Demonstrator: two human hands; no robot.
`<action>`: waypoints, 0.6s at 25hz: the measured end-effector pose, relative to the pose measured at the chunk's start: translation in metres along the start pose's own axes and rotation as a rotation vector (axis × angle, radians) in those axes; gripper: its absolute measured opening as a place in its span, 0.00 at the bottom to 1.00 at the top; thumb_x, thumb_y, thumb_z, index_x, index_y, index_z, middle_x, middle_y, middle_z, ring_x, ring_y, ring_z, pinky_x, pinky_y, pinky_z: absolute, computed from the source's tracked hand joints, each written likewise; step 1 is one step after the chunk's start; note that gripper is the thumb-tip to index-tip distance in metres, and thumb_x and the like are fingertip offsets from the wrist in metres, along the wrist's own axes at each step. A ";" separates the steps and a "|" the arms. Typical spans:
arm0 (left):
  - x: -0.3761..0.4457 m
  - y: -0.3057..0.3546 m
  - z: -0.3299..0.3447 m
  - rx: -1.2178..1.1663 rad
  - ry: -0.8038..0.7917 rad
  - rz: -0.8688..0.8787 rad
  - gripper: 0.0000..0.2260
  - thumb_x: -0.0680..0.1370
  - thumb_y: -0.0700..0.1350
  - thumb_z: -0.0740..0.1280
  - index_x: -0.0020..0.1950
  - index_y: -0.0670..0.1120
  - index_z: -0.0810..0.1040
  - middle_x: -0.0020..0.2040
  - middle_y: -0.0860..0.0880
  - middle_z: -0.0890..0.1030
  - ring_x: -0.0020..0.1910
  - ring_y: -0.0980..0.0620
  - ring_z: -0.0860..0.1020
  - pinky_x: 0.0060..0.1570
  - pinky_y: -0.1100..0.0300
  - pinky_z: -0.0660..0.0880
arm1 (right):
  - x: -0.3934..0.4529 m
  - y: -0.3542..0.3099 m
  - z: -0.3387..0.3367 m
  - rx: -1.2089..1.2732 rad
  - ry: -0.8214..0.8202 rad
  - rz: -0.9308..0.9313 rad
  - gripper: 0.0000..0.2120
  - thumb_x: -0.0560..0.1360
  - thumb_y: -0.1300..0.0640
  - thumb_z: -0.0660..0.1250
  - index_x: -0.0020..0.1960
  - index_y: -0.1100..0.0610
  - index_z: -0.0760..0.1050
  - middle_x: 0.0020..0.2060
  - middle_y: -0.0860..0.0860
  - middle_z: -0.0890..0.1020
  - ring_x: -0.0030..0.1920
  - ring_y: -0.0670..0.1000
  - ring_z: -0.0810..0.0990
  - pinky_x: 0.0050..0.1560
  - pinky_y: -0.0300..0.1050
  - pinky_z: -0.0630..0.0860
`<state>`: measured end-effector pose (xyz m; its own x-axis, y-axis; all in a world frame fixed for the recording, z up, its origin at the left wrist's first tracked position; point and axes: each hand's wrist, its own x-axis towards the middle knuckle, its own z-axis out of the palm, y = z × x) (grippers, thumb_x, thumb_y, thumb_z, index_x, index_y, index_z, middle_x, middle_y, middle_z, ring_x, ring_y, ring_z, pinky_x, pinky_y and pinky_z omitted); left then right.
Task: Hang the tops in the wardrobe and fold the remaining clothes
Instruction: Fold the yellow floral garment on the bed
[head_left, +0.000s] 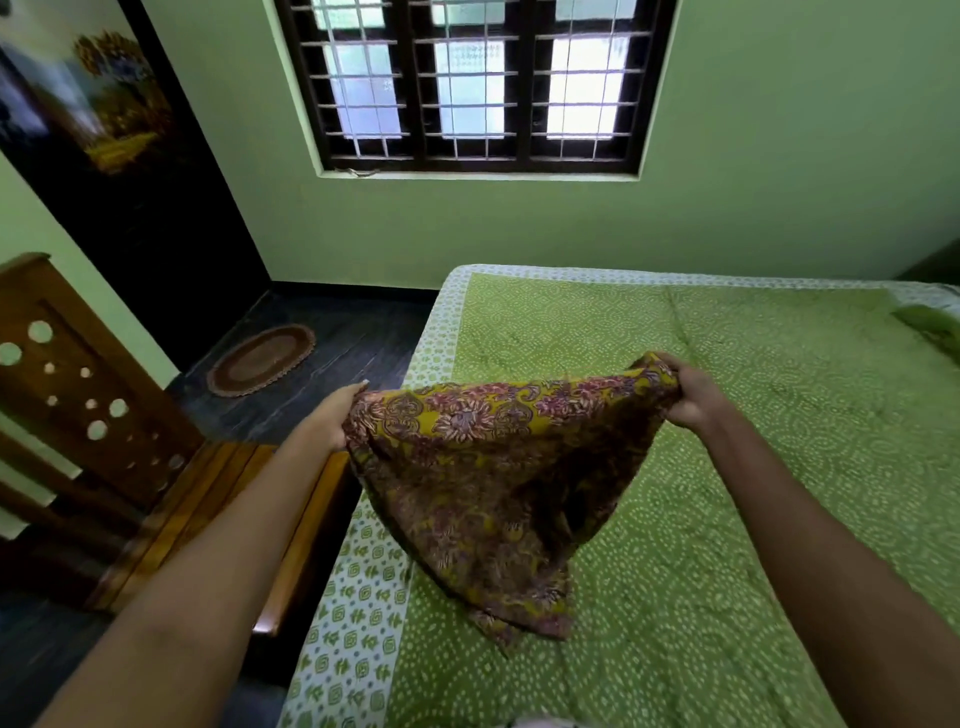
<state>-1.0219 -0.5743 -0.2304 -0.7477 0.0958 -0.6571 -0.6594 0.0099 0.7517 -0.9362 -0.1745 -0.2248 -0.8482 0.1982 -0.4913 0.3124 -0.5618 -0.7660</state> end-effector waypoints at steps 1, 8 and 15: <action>0.003 -0.002 -0.003 0.053 0.008 -0.037 0.20 0.81 0.54 0.57 0.49 0.38 0.76 0.31 0.40 0.82 0.28 0.45 0.81 0.36 0.54 0.76 | -0.005 -0.002 -0.007 -0.080 -0.014 0.073 0.18 0.74 0.57 0.63 0.29 0.64 0.79 0.28 0.58 0.82 0.27 0.54 0.82 0.25 0.45 0.78; 0.008 -0.031 -0.007 0.188 -0.033 -0.145 0.15 0.82 0.47 0.58 0.46 0.38 0.76 0.34 0.40 0.82 0.34 0.44 0.81 0.49 0.47 0.76 | -0.007 -0.009 -0.048 0.025 0.074 -0.082 0.09 0.64 0.63 0.73 0.37 0.60 0.72 0.24 0.52 0.79 0.25 0.48 0.80 0.27 0.37 0.77; 0.020 0.000 0.007 -0.108 0.076 0.193 0.13 0.82 0.44 0.58 0.46 0.36 0.75 0.43 0.40 0.79 0.35 0.47 0.81 0.50 0.49 0.76 | -0.006 -0.042 -0.056 -0.381 0.111 -0.051 0.14 0.77 0.65 0.59 0.35 0.61 0.77 0.24 0.50 0.80 0.24 0.44 0.79 0.26 0.33 0.75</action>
<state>-1.0367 -0.5652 -0.2433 -0.8620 0.0104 -0.5067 -0.5047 -0.1085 0.8564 -0.9201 -0.1073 -0.2127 -0.8216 0.3155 -0.4748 0.4253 -0.2153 -0.8791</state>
